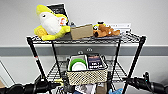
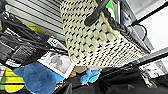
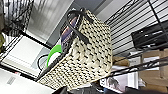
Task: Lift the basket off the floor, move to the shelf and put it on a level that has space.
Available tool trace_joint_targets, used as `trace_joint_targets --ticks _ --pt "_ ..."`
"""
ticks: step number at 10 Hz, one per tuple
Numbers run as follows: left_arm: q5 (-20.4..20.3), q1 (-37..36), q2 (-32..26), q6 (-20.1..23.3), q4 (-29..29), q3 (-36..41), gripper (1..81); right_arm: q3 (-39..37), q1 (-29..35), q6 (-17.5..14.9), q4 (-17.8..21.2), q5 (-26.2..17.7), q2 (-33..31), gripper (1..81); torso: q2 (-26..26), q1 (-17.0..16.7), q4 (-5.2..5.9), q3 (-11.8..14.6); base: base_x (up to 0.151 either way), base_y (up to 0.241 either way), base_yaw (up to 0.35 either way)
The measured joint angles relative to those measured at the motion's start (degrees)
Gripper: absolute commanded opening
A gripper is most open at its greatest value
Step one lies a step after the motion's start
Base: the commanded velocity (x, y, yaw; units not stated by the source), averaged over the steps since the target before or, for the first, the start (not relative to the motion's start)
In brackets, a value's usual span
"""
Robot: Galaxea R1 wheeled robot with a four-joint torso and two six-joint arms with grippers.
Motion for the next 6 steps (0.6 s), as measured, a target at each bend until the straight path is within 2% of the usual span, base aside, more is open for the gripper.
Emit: trace_joint_targets --ticks 4,6 --pt "-6.1 14.0 -0.3 0.0 5.8 0.2 81.1 0.3 -13.5 0.0 -3.9 3.0 -0.4 81.1 0.0 -0.1 0.00 0.1 0.000 0.000 0.000" --pt "-9.5 21.6 2.1 0.2 8.8 -1.7 81.1 -3.0 -21.2 0.0 -6.3 5.3 1.2 81.1 0.0 -0.1 0.00 0.1 0.000 0.000 0.000"
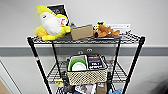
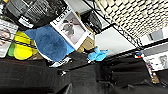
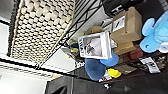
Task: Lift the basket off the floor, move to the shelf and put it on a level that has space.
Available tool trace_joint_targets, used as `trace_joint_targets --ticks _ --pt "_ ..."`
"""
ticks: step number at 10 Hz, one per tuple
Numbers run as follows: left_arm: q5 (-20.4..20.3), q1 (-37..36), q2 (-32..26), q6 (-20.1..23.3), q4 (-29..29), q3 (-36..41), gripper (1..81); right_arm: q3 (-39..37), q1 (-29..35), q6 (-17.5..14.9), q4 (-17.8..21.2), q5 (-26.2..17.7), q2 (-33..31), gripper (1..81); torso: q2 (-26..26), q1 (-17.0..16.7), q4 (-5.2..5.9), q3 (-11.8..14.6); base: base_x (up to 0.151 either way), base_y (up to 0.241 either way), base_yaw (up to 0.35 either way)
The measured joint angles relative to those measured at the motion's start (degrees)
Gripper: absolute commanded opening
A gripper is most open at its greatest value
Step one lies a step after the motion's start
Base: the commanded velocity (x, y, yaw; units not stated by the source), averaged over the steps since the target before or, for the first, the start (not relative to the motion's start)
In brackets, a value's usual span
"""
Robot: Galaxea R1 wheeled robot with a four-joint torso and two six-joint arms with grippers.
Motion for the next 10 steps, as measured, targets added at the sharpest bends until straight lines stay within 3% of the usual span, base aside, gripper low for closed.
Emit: trace_joint_targets --ticks 6,10 --pt "-7.5 15.4 15.5 0.2 6.2 -19.8 81.1 -18.1 -16.3 0.0 -8.1 3.7 14.4 81.1 -0.1 -0.1 0.00 0.0 0.000 0.000 0.000" --pt "-9.3 21.8 26.4 0.2 8.7 -33.1 81.1 -31.1 -22.7 0.0 -12.9 4.4 23.0 81.1 -0.1 -0.1 0.00 0.1 0.000 0.000 0.000"
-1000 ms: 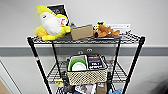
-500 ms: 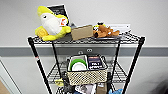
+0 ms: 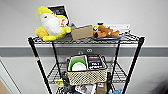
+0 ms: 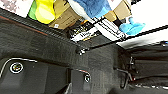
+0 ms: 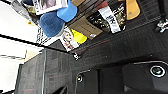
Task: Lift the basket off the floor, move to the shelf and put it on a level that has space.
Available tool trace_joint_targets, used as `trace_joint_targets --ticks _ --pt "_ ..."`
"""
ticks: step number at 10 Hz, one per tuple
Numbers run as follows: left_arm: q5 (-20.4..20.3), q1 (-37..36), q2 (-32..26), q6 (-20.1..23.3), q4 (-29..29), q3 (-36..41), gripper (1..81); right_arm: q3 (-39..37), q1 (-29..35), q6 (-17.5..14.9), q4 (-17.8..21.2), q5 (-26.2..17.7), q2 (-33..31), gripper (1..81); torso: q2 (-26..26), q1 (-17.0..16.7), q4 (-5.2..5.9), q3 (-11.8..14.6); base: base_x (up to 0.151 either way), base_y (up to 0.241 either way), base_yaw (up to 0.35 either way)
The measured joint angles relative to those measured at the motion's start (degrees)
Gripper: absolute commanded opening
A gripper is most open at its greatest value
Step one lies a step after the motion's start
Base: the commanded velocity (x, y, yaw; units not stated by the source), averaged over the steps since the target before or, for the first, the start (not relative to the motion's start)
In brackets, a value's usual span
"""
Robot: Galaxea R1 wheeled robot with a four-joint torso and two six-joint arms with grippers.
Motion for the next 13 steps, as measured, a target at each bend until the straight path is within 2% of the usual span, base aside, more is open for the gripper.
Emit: trace_joint_targets --ticks 5,13 --pt "-0.8 5.8 11.8 0.0 1.9 -16.7 81.1 -14.8 -7.1 0.0 -6.6 0.4 11.7 81.1 0.0 0.0 0.00 0.1 0.000 0.000 0.000" --pt "-1.5 11.3 27.6 0.0 2.5 -40.4 81.1 -36.5 -12.7 0.0 -11.3 0.9 25.2 81.1 -0.1 -0.1 0.00 0.1 0.000 0.000 0.000"
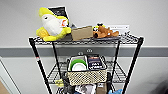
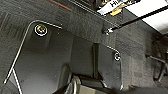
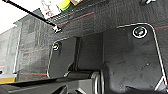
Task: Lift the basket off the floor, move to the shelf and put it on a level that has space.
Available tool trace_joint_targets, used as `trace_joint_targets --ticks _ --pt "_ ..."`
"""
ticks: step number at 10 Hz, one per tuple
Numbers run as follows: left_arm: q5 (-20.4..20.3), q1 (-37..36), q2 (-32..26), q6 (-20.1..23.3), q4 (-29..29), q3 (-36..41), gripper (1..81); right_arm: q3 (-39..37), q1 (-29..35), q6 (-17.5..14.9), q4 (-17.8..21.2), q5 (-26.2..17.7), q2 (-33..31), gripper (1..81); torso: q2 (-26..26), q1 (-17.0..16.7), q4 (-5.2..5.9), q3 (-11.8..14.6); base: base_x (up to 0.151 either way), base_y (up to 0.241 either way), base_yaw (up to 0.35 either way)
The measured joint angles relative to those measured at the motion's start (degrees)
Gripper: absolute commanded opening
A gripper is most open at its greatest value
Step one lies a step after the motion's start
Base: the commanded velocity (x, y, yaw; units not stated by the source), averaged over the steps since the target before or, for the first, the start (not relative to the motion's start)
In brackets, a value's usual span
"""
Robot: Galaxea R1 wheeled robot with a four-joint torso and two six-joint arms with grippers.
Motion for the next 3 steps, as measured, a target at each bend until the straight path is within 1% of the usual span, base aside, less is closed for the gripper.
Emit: trace_joint_targets --ticks 3 --pt "0.1 1.1 5.4 0.0 0.0 -10.3 81.1 -9.7 -1.1 0.0 -1.4 0.0 7.0 81.1 0.0 0.0 0.00 0.0 0.000 0.000 0.000"
